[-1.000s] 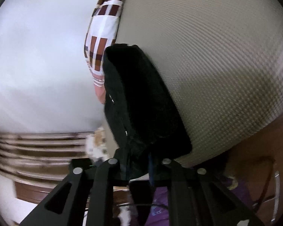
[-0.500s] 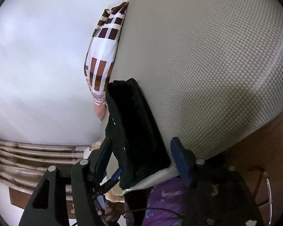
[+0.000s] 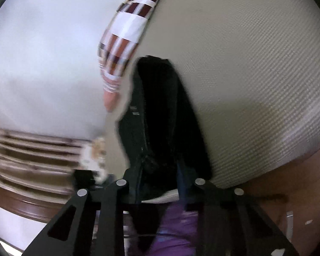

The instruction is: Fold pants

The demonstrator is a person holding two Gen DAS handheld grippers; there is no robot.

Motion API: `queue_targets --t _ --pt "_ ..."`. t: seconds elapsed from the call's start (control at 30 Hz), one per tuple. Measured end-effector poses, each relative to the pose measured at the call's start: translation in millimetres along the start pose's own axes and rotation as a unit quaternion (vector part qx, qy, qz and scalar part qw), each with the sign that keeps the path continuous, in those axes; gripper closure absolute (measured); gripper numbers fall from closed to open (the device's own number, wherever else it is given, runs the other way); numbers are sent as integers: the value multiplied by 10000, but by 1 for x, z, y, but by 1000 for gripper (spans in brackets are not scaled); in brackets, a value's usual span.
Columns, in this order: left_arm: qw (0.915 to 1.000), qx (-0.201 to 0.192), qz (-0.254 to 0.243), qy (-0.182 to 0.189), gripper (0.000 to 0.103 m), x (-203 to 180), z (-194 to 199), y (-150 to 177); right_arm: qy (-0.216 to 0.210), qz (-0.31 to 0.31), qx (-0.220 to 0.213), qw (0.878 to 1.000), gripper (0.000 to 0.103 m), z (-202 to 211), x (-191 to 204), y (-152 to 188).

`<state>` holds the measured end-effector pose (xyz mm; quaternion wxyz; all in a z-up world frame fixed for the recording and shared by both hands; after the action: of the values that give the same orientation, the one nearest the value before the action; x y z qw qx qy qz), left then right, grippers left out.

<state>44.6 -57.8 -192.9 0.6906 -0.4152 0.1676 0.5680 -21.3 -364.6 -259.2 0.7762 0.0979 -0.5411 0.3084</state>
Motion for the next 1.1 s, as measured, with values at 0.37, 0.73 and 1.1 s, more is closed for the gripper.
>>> queue_targets --t 0.37,0.73,1.1 --pt "10000 -89 39 0 27 11 5 -5 302 66 56 9995 80 1 -37 2" --pt "9994 -316 -23 -136 27 17 24 -10 11 -331 16 9995 80 -2 -47 1" --pt "9974 -474 -81 -543 27 32 31 -8 1 -436 -27 9990 80 -4 -50 2"
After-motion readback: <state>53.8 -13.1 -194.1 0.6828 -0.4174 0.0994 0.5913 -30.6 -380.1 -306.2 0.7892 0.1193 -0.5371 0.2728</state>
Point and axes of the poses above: each gripper's, at about its wrist camera, not at the fingertips, and z roughly against the way its jaws point, x to its left, y to its underside, the point moved 4 cm from there along -z, roughly the way its jaws point, and after that the axes turned 10 degrees about -x, right-handed, at the moved point
